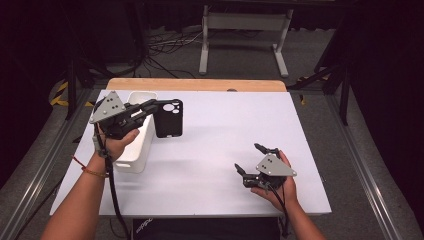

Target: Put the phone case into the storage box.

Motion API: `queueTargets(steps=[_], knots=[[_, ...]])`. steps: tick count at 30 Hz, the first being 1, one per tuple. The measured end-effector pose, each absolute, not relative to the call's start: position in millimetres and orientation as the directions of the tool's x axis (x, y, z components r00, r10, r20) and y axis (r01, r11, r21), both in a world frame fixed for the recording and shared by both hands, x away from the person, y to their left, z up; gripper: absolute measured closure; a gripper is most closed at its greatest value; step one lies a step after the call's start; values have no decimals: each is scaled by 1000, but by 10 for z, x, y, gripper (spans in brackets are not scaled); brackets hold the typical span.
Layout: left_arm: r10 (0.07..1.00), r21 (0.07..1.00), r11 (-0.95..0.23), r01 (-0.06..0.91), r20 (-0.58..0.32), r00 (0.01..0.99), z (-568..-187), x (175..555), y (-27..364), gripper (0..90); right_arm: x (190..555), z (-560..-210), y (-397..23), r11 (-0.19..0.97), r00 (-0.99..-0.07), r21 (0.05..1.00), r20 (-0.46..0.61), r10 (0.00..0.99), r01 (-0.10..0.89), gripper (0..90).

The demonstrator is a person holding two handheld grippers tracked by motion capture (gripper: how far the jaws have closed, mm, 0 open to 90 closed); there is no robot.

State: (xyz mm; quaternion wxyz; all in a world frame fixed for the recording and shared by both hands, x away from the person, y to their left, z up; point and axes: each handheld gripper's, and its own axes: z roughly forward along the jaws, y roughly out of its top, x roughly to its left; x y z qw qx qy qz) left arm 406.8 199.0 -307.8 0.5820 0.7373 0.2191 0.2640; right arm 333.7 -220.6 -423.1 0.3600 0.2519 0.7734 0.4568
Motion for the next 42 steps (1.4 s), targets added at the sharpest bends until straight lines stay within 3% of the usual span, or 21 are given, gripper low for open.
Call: queueTargets(steps=[42], knots=[[678, 976, -217, 8, 144, 721, -2920, 4197, 2425, 822, 3337, -4226, -2200, 454, -613, 889, -327, 720, 59, 133]])
